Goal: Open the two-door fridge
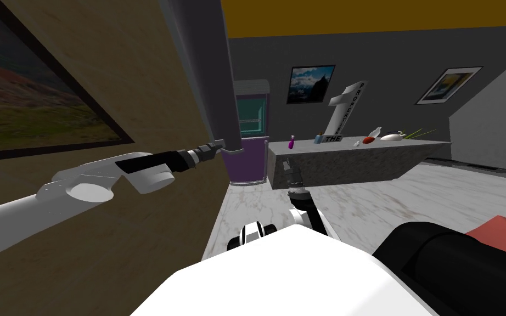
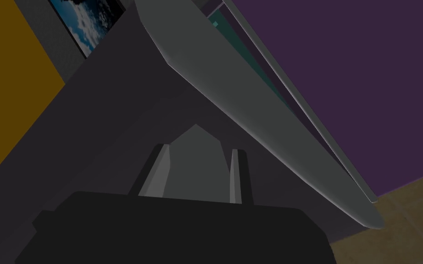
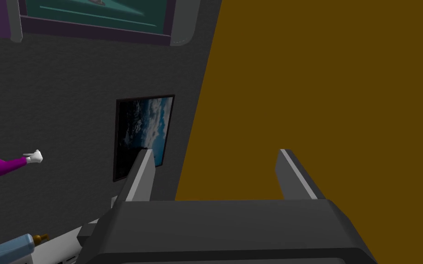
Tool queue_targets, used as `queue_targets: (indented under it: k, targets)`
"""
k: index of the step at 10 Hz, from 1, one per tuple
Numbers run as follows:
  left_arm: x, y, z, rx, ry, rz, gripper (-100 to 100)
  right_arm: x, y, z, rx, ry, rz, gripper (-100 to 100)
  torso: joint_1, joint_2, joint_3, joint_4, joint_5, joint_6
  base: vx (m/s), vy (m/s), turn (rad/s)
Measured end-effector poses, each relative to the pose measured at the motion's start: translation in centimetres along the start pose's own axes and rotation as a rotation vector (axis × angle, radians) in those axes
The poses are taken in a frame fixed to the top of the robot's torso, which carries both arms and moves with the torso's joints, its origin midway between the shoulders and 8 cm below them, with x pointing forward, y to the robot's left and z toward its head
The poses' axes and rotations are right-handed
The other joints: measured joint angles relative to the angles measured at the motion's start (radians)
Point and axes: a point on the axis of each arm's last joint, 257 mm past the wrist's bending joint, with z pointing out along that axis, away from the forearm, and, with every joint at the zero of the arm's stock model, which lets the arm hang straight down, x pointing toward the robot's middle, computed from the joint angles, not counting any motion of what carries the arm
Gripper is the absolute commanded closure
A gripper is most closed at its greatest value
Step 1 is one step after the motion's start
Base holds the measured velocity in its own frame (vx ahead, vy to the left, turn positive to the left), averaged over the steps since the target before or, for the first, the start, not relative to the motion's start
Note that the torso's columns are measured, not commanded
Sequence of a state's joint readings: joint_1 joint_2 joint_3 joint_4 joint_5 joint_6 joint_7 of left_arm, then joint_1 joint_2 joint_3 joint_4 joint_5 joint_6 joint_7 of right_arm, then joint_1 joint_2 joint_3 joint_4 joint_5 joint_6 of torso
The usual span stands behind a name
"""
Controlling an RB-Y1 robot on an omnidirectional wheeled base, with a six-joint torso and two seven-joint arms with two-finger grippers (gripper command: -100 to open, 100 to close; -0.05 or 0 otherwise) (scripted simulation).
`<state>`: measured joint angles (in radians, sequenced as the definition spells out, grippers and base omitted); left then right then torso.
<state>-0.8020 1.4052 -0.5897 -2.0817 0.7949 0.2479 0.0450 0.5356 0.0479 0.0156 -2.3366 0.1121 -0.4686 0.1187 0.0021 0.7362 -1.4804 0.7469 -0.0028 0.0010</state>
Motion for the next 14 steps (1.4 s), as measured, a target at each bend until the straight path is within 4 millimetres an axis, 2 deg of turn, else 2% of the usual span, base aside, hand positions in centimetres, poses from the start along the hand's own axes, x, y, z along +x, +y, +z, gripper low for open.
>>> queue_targets:
  k: [2, 6, 7, 9, 13, 14]
  targets:
    - [1.5, -1.2, -0.1, 0.030, 0.032, -0.005, 100, 0.0, 0.0, 0.0, 0.000, 0.000, 0.000, 0, 0.010, 0.002, 0.003, -0.003, 0.006, -0.003, 0.027, 0.236, -0.012]
    - [3.5, -3.1, -0.4, 0.070, 0.074, -0.008, 100, 0.0, 0.0, 0.0, 0.000, 0.000, 0.000, 0, -0.003, -0.002, -0.002, -0.001, 0.001, -0.003, 0.024, 0.166, 0.036]
    - [3.7, -3.4, -0.5, 0.077, 0.081, -0.007, -100, 0.0, 0.0, 0.0, 0.000, 0.000, 0.000, 0, -0.008, -0.003, -0.003, -0.001, -0.001, -0.002, 0.050, 0.039, 0.051]
    - [3.1, -5.6, -1.0, 0.092, 0.084, -0.007, -100, 0.0, 0.0, 0.0, 0.000, 0.000, 0.000, 0, -0.006, -0.002, 0.001, -0.009, 0.001, -0.001, 0.062, -0.002, 0.030]
    - [2.9, -7.8, -2.2, 0.081, 0.097, -0.022, -100, 0.0, 0.0, 0.0, 0.000, 0.000, 0.000, 0, -0.004, 0.007, 0.006, -0.003, 0.000, 0.000, 0.043, -0.001, 0.025]
    - [2.9, -8.2, -2.4, 0.078, 0.100, -0.027, -100, 0.0, 0.0, 0.0, 0.000, 0.000, 0.000, 0, -0.002, 0.010, 0.002, 0.001, -0.006, 0.001, 0.018, -0.015, 0.013]
